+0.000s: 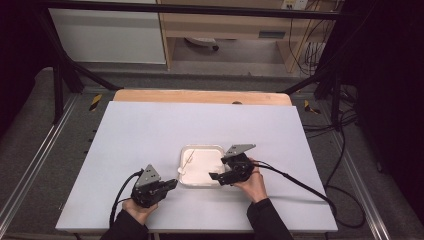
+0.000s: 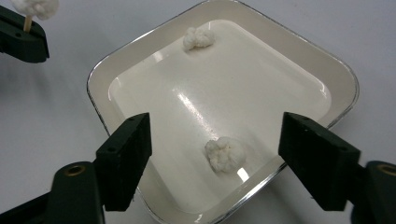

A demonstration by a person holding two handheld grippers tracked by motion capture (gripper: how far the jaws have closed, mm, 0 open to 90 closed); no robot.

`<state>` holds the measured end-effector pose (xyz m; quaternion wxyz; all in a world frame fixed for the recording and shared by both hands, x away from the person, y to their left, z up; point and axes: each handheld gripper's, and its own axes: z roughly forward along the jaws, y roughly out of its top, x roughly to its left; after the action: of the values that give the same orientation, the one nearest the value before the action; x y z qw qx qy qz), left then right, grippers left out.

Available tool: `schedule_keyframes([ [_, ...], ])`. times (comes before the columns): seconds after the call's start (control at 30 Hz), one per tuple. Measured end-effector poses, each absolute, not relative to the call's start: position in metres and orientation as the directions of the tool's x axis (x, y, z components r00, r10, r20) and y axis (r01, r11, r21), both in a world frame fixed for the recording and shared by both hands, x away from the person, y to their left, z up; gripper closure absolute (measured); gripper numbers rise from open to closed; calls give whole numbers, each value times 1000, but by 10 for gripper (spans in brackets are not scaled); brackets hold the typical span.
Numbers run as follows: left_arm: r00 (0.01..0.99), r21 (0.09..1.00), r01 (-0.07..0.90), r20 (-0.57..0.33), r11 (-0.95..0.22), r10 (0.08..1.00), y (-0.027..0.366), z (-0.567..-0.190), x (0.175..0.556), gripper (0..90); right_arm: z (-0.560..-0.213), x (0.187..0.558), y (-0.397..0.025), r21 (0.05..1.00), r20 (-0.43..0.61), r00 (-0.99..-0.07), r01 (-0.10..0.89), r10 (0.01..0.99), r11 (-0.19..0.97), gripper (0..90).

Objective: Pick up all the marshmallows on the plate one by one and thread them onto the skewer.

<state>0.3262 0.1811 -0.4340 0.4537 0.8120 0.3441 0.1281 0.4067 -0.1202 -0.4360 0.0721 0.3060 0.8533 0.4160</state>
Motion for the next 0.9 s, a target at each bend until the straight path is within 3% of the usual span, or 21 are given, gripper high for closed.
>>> schedule_keyframes([
  [0.4,732,823,442,-102,-356,673,181,-434,326,885,-445,411,-116,734,80,-826,428,558,528,504],
  [0.9,734,824,441,-102,-357,672,180,-434,326,885,-447,411,-112,700,29,-832,412,553,583,670],
])
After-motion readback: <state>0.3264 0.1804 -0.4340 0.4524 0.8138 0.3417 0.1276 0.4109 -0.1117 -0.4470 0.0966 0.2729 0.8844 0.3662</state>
